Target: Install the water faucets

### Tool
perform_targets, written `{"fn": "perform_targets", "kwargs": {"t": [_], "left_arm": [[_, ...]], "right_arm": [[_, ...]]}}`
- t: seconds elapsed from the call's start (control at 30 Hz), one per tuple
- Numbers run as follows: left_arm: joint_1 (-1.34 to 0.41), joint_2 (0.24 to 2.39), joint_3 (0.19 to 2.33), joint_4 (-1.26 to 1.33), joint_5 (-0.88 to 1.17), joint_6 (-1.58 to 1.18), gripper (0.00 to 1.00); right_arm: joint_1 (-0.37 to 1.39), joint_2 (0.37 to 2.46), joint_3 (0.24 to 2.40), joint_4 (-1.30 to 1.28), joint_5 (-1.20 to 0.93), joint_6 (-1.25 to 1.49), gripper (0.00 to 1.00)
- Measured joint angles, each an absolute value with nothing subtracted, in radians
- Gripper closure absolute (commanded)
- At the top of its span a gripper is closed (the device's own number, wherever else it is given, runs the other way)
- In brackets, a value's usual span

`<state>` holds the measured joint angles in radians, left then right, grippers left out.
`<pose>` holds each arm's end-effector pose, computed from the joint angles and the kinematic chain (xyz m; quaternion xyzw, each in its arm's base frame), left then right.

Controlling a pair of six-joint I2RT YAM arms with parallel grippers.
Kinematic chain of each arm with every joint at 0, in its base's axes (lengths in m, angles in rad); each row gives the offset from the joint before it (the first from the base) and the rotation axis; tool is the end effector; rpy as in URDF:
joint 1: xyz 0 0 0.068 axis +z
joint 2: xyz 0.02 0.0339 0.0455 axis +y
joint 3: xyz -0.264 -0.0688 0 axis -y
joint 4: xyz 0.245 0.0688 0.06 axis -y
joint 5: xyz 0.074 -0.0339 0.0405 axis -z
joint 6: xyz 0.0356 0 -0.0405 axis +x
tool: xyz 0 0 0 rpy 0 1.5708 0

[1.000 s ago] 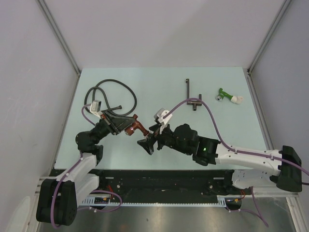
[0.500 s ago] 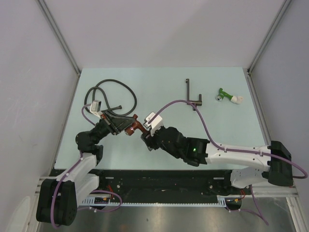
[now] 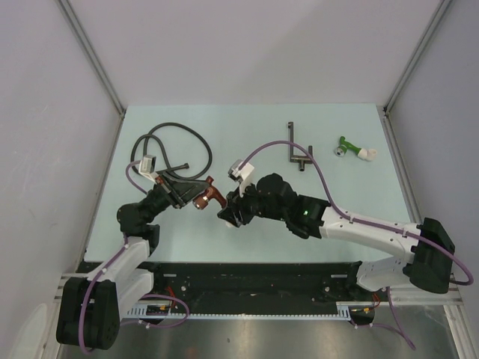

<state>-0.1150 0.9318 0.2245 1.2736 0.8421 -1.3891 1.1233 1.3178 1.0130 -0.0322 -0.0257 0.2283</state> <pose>0.1661 -0.0459 0.2642 0.0266 0.5663 -0.6902 0.4498 0.1329 0.2790 0.3166 -0.3596 0.7321 0.3700 0.4448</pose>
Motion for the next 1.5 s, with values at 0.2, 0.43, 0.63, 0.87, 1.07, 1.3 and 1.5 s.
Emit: {"fn": "perform_targets", "kwargs": {"t": [0.2,0.43,0.63,0.87,1.07,1.3,1.5], "left_arm": [[-0.115,0.915,0.224,1.273,0.846,-1.397,1.00],[-0.115,0.907,0.224,1.277,0.848,-1.414,0.88],[-0.115,0.907,0.224,1.279,0.841,-1.407,0.40],[-0.083,0.830,0.224,1.298,0.849,-1.380,0.00],[-0.065,0.799,0.199,1.320,0.886,-1.381,0.00],[-0.063,0.839,0.159,1.317,0.921,-1.389,0.00],[-0.063,0.844,0.149,1.318,0.931,-1.388,0.00]], "right_arm": [[1.031,1.318,0.974,0.052,-0.290,0.334,1.00],[0.985,1.322,0.933,0.151,-0.435,0.424,1.00],[0.985,1.296,0.933,0.121,-0.390,0.403,1.00],[0.892,1.181,0.933,-0.047,-0.239,0.331,1.00],[0.690,1.149,0.924,-0.202,-0.137,0.302,1.00],[0.361,1.159,0.792,-0.203,-0.120,0.376,1.00],[0.088,1.257,0.677,-0.077,-0.149,0.495,1.00]]}}
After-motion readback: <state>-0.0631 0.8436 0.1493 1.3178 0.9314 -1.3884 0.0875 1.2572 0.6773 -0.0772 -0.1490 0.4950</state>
